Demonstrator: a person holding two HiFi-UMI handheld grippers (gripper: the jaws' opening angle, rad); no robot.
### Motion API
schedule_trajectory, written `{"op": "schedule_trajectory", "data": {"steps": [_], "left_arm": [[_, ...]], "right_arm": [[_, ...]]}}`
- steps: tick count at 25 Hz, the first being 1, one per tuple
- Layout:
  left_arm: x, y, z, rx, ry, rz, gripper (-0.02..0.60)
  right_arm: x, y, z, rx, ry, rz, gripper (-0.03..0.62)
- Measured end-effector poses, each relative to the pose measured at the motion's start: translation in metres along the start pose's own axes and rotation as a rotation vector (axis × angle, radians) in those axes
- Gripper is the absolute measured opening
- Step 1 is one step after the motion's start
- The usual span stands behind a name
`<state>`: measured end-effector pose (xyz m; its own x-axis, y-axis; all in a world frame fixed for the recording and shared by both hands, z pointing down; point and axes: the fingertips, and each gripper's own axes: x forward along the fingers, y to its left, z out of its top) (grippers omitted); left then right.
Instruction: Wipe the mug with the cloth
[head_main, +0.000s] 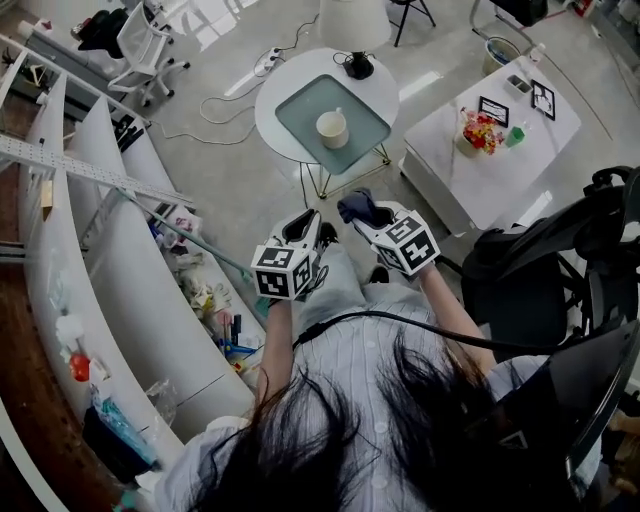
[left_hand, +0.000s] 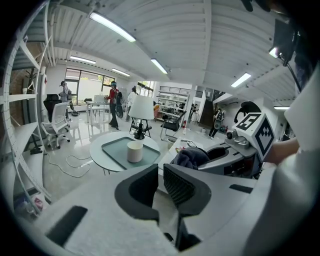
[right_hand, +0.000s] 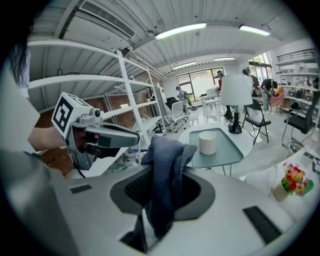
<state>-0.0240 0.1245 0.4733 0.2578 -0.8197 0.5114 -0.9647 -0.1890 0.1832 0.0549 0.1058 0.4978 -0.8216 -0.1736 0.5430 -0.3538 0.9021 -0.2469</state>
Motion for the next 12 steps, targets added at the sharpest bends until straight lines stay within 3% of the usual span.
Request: {"op": "schedule_trajectory", "data": {"steps": [12], "left_arm": [[0.0066, 0.0012, -0.0021, -0.016, 0.008, -0.003, 0.043]], "right_arm": [[0.0065, -0.0026, -0.0067, 0.02, 0.024, 0.016, 0.094]]}}
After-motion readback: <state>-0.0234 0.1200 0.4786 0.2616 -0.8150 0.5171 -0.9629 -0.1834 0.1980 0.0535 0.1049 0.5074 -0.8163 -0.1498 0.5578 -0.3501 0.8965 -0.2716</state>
